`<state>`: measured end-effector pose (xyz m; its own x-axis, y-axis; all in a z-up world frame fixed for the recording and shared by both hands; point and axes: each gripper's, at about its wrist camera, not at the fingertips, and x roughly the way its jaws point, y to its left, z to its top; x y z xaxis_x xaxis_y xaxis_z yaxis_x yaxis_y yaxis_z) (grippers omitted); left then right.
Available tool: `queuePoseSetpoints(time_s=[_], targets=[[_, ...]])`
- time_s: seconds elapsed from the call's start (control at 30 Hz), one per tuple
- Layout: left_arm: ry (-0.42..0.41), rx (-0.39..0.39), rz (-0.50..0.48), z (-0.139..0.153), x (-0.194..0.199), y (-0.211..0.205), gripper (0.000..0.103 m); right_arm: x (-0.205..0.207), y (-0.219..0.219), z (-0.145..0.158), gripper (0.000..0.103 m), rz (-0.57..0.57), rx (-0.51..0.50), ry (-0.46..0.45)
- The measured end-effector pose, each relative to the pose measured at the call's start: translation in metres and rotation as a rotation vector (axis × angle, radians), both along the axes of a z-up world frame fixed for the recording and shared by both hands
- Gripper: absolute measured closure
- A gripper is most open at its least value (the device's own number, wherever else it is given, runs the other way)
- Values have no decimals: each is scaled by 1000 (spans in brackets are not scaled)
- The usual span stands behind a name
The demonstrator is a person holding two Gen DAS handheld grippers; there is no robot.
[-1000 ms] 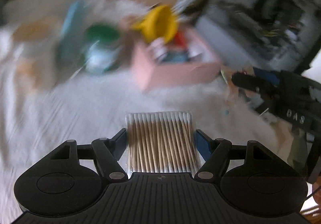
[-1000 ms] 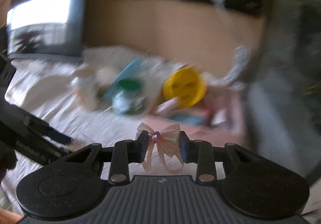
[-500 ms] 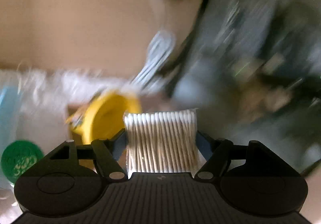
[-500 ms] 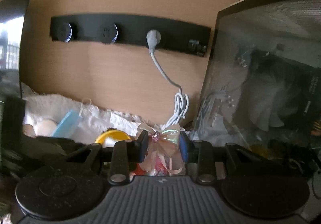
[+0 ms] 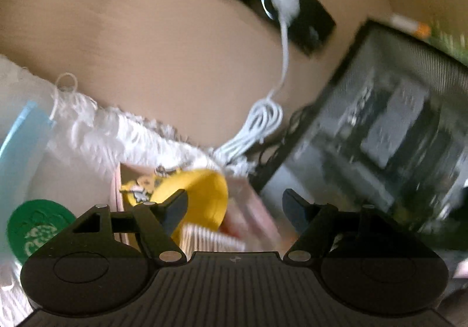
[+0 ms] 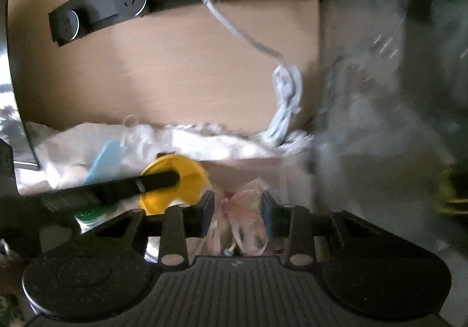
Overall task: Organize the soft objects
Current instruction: 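Carry swabs with left and bow with right into the pink box and release both, then grasp the light blue face mask with the right gripper and lift it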
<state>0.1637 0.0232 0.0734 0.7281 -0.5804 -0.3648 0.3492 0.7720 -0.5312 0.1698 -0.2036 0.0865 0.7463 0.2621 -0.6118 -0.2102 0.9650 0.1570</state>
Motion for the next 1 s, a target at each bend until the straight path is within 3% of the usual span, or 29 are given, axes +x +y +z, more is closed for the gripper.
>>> queuePoseSetpoints(time_s=[0.07, 0.13, 0.33, 0.5, 0.6, 0.7, 0.77, 0.87, 1.0], targets=[[-15, -6, 2, 11, -3, 7, 27, 1, 0, -5, 63, 6, 18, 15], [-16, 53, 5, 21, -11, 11, 27, -4, 1, -8, 53, -1, 1, 5], [-24, 274, 13, 23, -32, 31, 27, -25, 16, -11, 52, 10, -71, 6], [-61, 350, 111, 49, -34, 89, 27, -62, 29, -5, 52, 48, -76, -7], [51, 409, 196, 57, -6, 127, 27, -78, 42, -3, 52, 80, -116, -21], [204, 379, 198, 49, 32, 150, 27, -82, 51, -3, 52, 79, -108, 5], [263, 351, 180, 43, 50, 156, 27, -86, 57, -3, 52, 79, -96, 16], [293, 380, 132, 35, 70, 145, 27, -94, 65, -2, 52, 94, -105, 5], [269, 450, 114, 34, 80, 134, 28, -82, 80, 8, 52, 109, -78, 13]])
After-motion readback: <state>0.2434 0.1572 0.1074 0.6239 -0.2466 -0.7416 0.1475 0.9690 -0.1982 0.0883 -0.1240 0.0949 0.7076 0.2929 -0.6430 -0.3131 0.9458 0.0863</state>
